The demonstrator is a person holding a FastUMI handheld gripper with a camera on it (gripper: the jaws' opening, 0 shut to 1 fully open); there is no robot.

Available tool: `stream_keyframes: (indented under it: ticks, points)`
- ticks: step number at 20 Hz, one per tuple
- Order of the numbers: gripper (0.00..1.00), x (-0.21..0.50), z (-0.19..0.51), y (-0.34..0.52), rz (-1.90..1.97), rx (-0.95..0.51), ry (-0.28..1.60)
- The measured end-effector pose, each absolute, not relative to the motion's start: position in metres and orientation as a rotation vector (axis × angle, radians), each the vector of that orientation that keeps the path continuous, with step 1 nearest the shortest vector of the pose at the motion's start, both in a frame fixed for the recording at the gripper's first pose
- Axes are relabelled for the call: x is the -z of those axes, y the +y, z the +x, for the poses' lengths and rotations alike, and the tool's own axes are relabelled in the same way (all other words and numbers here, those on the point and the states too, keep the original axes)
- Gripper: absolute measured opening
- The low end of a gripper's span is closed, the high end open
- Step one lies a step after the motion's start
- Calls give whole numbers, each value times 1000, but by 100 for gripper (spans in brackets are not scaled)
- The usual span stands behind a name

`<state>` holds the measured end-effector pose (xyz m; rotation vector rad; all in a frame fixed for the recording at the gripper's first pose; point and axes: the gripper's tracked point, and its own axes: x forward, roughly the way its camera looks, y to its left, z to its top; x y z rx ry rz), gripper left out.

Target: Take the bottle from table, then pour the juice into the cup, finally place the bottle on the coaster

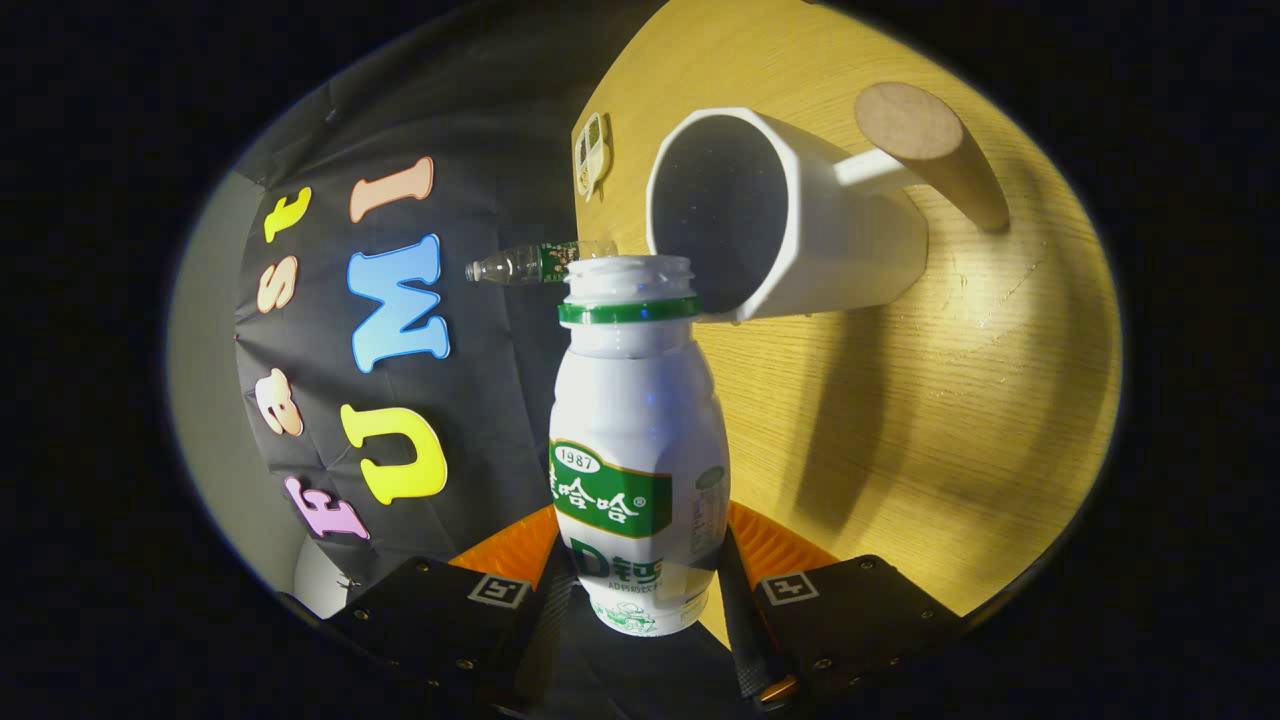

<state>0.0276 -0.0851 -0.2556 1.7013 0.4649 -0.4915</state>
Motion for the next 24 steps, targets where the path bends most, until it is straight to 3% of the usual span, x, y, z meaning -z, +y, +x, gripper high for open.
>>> stream_keyframes:
  ticks: [24]
  points:
    - [69, 247, 32, -84, 1885, 523, 480]
